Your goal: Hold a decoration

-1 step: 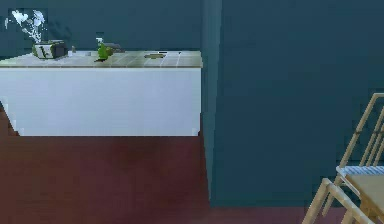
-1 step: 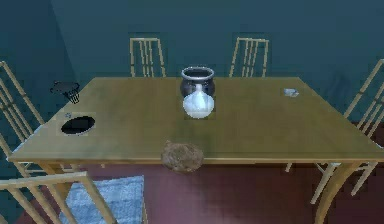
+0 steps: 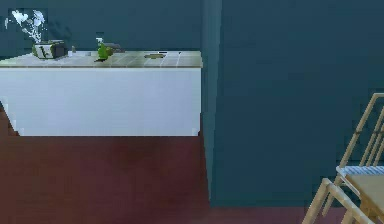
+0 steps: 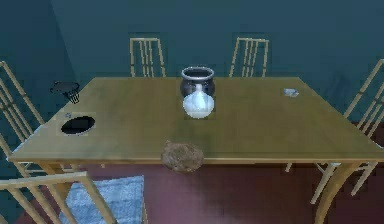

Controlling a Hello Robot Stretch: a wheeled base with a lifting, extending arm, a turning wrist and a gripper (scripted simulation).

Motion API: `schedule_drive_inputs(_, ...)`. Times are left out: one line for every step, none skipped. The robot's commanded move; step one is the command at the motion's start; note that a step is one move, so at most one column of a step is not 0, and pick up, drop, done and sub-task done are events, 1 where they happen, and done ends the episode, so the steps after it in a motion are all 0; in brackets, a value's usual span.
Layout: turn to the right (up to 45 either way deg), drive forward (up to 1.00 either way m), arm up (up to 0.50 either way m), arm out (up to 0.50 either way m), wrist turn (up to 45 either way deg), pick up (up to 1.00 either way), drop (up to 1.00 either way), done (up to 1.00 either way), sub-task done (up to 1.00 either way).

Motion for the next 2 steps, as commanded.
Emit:
schedule_drive_inputs(0.0, 0.00, 0.38, 0.00, 0.0, 0.00, 0.00, 0.00, 0.00)
schedule_drive_inputs(0.0, 0.00, 0.00, 0.30, 0.0, 0.00, 0.00, 0.00, 0.00)
